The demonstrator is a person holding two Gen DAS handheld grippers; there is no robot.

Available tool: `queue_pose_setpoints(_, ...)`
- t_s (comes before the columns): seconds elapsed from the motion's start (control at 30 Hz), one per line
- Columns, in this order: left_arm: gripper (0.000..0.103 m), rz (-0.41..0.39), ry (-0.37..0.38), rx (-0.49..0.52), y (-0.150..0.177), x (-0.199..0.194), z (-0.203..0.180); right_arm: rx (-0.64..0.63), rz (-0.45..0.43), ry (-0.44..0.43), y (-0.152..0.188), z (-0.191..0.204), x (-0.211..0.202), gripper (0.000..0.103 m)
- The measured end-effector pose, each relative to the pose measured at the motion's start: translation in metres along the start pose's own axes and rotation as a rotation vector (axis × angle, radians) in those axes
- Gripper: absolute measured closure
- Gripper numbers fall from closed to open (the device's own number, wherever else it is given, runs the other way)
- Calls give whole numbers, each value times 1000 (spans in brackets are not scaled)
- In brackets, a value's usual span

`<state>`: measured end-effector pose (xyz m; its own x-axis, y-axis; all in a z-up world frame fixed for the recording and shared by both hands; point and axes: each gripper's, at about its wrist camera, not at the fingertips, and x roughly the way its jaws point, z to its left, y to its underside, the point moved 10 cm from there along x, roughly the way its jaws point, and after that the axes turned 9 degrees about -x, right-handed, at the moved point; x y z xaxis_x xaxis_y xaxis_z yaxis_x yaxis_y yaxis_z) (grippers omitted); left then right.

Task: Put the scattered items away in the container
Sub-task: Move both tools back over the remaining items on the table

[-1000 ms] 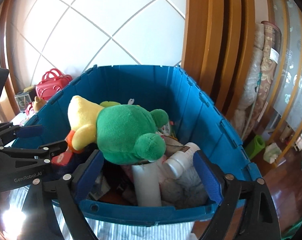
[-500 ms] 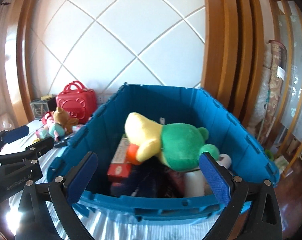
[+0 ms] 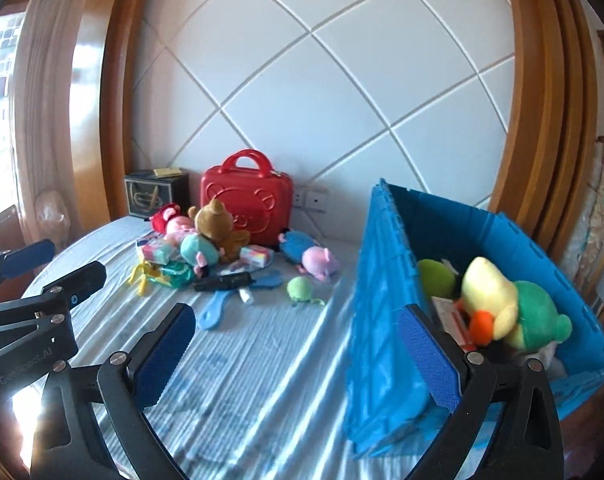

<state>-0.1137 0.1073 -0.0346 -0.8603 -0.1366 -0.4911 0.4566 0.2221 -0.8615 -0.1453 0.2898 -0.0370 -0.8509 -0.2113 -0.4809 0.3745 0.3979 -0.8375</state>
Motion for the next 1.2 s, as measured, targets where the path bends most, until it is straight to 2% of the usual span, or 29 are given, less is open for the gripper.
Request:
queue_pose_setpoints(0.2, 37, 65, 11, -28, 9, 24, 64, 38, 54, -18, -4, 62, 19, 0)
queue_pose_setpoints(0.3, 37, 98, 3, -66, 15, 40, 89, 56, 103, -24, 2, 72, 35, 0)
queue_pose_setpoints(0.47, 37, 198, -28, -138, 33, 83, 120, 62, 177, -28, 14, 76, 76, 0)
queue_pose_setpoints(0.6, 37, 239, -62, -135, 37, 119, 122, 77, 217, -63, 24, 74, 119, 0)
queue_pose_setpoints(0.87, 37, 311, -90, -108, 43, 193, 98, 113, 333, -135, 48, 56, 212, 0)
queue_pose_setpoints(1.0, 37, 354, -85, -83, 48, 231, 89, 126, 384, -175, 59, 56, 246, 0)
queue_pose_setpoints(1.2, 37, 416, -45, -42, 54, 289, 79, 135, 432, -183, 62, 57, 291, 0)
